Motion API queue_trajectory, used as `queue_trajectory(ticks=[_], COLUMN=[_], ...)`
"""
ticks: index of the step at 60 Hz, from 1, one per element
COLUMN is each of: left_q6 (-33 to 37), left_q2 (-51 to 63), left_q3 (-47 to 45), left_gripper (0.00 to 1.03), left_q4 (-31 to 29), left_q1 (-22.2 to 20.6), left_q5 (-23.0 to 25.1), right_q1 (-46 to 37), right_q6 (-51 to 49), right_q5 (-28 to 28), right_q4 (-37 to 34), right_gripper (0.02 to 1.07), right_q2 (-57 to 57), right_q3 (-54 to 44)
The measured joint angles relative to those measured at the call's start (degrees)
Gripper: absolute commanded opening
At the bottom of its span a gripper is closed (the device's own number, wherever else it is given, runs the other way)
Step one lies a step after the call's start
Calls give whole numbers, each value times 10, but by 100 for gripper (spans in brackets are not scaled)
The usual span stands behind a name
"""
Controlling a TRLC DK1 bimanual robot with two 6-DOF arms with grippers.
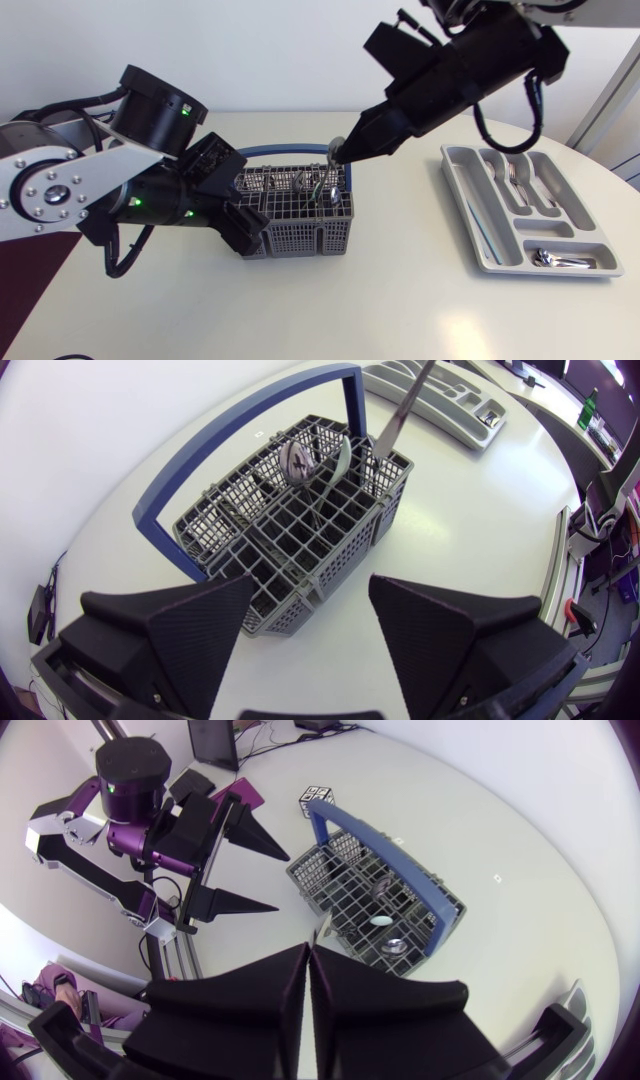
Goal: Transfer all utensils from the basket to the drawer tray.
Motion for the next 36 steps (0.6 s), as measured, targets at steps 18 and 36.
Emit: queue_trajectory(ticks=[18,36], left_q6=[0,-2], left_q2=[0,12], left_q3=[0,19], left_gripper=[81,81], left_q4=[0,2], left_q1=[-10,-35], left_q5=[7,9], right_q1=[-89,-195], right_q6=[8,-51], right_q5=[94,220], right_q4=[0,9], right_gripper=[8,8], right_q2=[-105,-178], right_q3=[-97,-262])
